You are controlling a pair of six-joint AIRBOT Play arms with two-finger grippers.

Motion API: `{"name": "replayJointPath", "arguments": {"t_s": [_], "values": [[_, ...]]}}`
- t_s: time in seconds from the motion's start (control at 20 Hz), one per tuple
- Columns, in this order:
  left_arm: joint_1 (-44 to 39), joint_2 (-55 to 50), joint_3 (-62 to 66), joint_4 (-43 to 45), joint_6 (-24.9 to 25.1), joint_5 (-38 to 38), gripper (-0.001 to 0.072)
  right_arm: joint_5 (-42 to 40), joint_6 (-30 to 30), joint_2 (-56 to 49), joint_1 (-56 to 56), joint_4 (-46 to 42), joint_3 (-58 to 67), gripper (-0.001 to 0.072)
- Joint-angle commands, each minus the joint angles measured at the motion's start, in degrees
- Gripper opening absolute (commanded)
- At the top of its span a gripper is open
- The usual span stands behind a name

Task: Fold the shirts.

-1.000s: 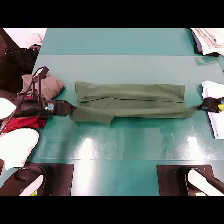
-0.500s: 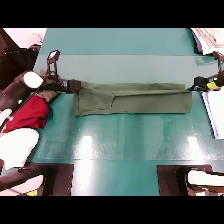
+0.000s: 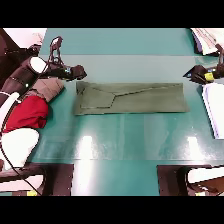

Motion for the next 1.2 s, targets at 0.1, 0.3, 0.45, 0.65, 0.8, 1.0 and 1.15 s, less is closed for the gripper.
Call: {"name": "replayJointPath", "arguments": {"t_s": [0.1,0.3,0.45,0.65,0.8,1.0,1.15], "values": [[-0.09,0.28,2.23,-0.24,1.14,-10.78,0.0029,7.30,-5.68,0.07,-8.37,1.64,-7.37,0.0707],[-0.09,0.11,2.21,-1.14,1.14,-14.21,0.0029,7.78,-8.70,-4.13,-12.11,2.10,-11.82,0.0688],[-0.09,0.09,2.21,-2.27,1.14,-15.69,0.0029,7.74,-11.34,-7.39,-11.37,2.10,-11.85,0.0620],[-0.09,0.04,2.21,-2.40,1.11,-15.67,0.0029,6.62,-13.42,-9.97,-8.50,6.12,-11.85,0.0570],[-0.09,0.04,2.21,-2.40,1.11,-15.67,0.0029,3.34,-13.60,-10.25,-5.81,7.52,-11.61,0.0414],[-0.13,-0.42,2.21,-3.06,1.09,-15.61,0.0029,5.79,-15.08,-10.25,-3.89,7.54,-7.23,0.0015],[-3.45,-3.02,2.32,-3.23,0.50,-13.92,0.0028,12.94,-15.02,-9.60,-3.87,7.58,-2.82,0.0015]]}}
